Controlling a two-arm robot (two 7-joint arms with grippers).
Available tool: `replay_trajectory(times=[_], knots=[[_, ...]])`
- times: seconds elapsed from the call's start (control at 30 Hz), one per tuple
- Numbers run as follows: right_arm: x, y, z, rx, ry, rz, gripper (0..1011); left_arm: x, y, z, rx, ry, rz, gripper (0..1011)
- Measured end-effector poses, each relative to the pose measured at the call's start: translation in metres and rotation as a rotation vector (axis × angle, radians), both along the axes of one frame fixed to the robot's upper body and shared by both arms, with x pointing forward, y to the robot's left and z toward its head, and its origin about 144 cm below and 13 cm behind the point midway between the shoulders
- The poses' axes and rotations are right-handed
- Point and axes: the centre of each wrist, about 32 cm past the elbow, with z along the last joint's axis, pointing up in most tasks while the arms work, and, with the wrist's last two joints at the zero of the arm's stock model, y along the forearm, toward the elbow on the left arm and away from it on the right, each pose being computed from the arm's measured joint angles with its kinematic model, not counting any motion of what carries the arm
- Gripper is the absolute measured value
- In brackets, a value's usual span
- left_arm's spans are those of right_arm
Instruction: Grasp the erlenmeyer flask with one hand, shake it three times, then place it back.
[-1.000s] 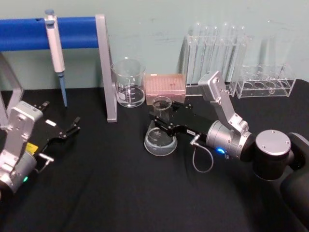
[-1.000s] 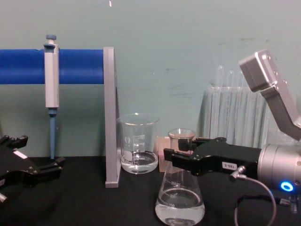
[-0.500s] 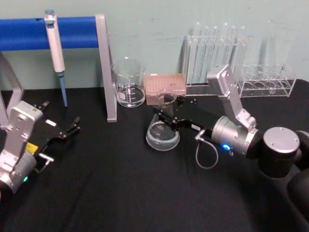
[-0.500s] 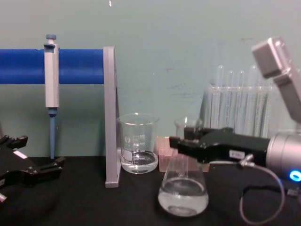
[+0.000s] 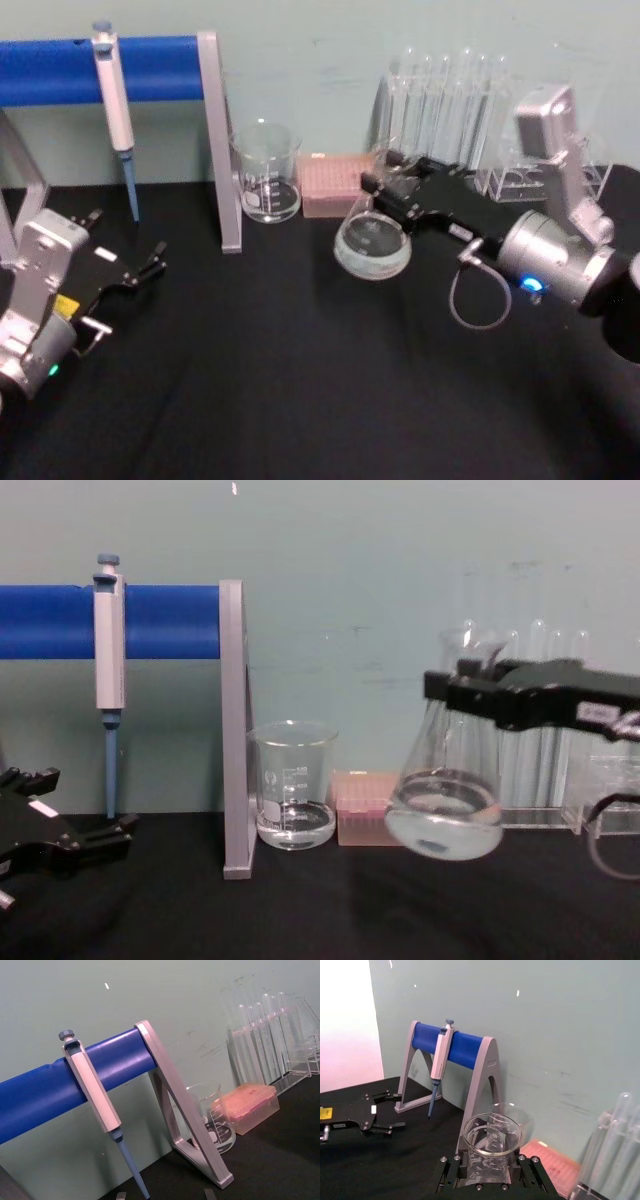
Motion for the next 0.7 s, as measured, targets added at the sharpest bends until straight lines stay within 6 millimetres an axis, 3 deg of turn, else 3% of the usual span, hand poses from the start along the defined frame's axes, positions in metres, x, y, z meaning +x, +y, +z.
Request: replay_trajectory(times=[0.3,0.7], knots=[[-0.019,-0.016,0.007,0.002,0.004,-0.028,458,0.000,0.000,0.000,0.000,0.000,0.000,1001],[-0.022,-0.023,0.005,0.000,0.011,-0.055,458,0.000,0.000,0.000,0.000,0.000,0.000,1001]])
